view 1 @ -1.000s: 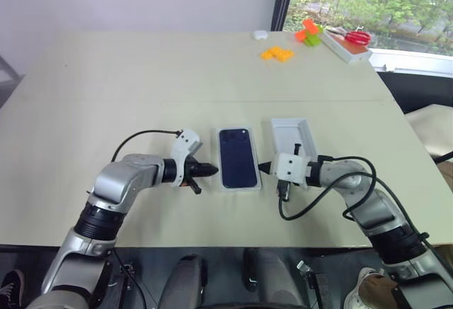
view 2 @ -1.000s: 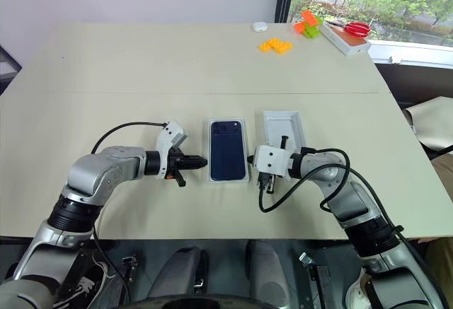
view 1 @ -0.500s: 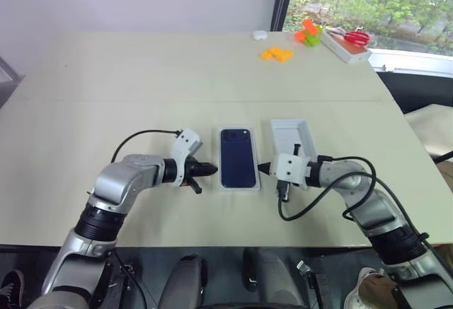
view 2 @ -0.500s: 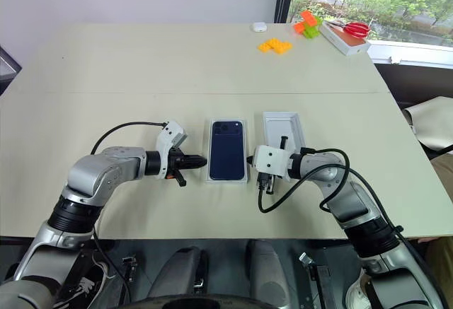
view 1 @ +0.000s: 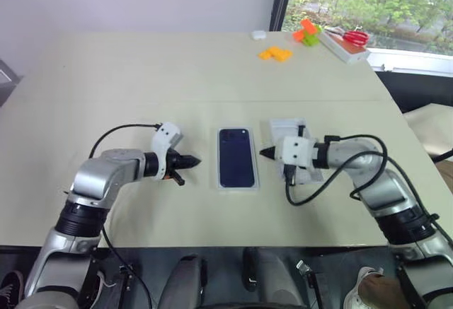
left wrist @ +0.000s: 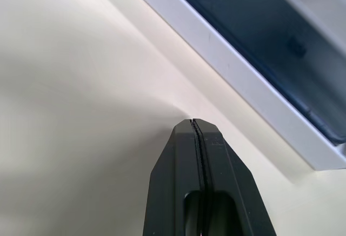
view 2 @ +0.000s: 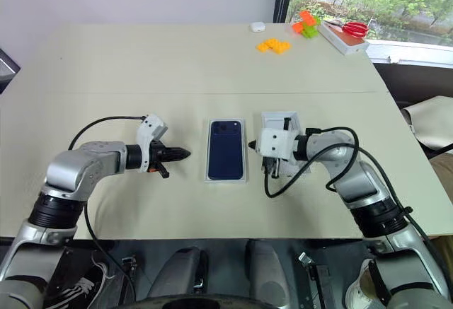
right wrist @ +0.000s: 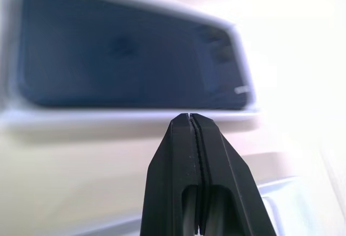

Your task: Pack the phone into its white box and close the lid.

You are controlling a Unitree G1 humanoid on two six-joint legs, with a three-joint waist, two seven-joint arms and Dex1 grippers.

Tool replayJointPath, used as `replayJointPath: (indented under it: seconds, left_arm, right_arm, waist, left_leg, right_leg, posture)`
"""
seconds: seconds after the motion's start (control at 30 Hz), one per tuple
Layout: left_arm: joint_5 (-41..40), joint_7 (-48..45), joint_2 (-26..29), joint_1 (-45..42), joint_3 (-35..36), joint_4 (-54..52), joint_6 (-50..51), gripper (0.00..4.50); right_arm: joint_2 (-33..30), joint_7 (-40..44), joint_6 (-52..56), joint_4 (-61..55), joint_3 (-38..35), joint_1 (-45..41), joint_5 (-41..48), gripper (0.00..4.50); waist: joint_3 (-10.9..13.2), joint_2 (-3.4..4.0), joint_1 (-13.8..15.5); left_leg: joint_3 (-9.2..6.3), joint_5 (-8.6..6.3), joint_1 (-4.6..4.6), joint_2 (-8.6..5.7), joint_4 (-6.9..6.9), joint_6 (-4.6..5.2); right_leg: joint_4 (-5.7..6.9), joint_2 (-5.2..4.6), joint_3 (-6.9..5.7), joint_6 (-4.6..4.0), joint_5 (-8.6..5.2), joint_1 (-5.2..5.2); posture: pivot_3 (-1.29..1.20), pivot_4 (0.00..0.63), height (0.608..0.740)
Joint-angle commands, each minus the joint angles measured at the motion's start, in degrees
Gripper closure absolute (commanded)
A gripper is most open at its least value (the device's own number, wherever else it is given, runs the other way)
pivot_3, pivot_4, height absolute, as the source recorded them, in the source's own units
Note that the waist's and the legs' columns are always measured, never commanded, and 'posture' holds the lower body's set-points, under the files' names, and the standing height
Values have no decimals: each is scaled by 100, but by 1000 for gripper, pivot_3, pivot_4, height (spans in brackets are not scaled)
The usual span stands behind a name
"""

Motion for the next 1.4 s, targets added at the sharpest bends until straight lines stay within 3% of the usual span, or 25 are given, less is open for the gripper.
replayJointPath:
  seconds: [0.03,0.17,0.27,0.37,0.53,0.6,0.7,0.93,1.37,1.4]
  left_arm:
    - [-315,-297,224,-138,643,-47,-223,3625]
    - [-346,-706,448,-68,987,287,-820,1629]
    - [-446,-977,567,-18,1056,365,-931,97]
    - [-598,-1389,751,119,1065,271,-946,18]
    - [-611,-1708,962,244,996,222,-1091,18]
    - [-598,-1807,975,223,1025,232,-1273,18]
    - [-635,-1856,955,196,1073,185,-1370,18]
    - [-578,-2306,1037,553,1170,-249,-2312,18]
    - [-655,-2667,1129,750,1169,-412,-2796,18]
    - [-657,-2656,1138,770,1159,-430,-2780,3]
  right_arm:
    - [519,-682,1344,-299,-700,-416,623,3632]
    - [993,-1432,3113,-824,-758,-579,659,1593]
    - [987,-1743,3687,-1210,-642,-452,527,63]
    - [1160,-2167,4427,-1765,-581,-135,550,54]
    - [1799,-2696,5842,-2451,-1072,2,981,54]
    - [1507,-2818,5908,-2710,-750,39,808,54]
    - [1562,-3094,6304,-2857,-805,161,828,54]
    - [1669,-3531,6505,-2825,-860,270,884,54]
    - [1673,-3932,5693,-2098,-531,650,744,54]
    - [1657,-3986,5585,-2010,-539,650,696,296]
  waist:
    - [1,-1,-13]
    - [0,4,-1]
    - [0,5,13]
    - [0,4,12]
    - [1,6,-7]
    - [1,7,-8]
    - [0,5,-3]
    - [1,5,-39]
    - [1,6,-25]
    - [1,6,-34]
  left_leg:
    - [-2,0,-3,1,0,0]
    - [-1,1,-9,1,0,-2]
    - [-5,0,-13,0,-4,-1]
    - [-4,-2,-19,-12,-4,3]
    - [4,-9,-19,-14,-3,16]
    - [2,-9,-18,-12,-2,16]
    - [2,-9,-15,-12,-2,16]
    - [7,-9,-16,-10,-2,16]
    - [7,-10,-16,-6,-2,17]
    - [7,-10,-16,-5,-2,18]
  right_leg:
    - [-2,0,0,-1,1,-2]
    - [3,-5,0,-4,3,-14]
    - [3,-7,-1,-5,3,-16]
    - [-2,-20,-3,-5,3,-17]
    - [-2,-25,-2,-4,3,-19]
    - [1,-22,-2,-4,3,-19]
    - [0,-19,-4,-4,2,-17]
    - [-2,-19,-3,-3,2,-17]
    - [-4,-8,-2,-2,1,-16]
    - [-4,-8,-2,-1,1,-16]
  posture:
    - [0,150,740]
    - [0,150,740]
    - [0,150,740]
    - [0,150,740]
    - [0,150,740]
    - [0,150,740]
    - [0,150,740]
    - [0,150,740]
    - [0,150,740]
    - [0,150,740]
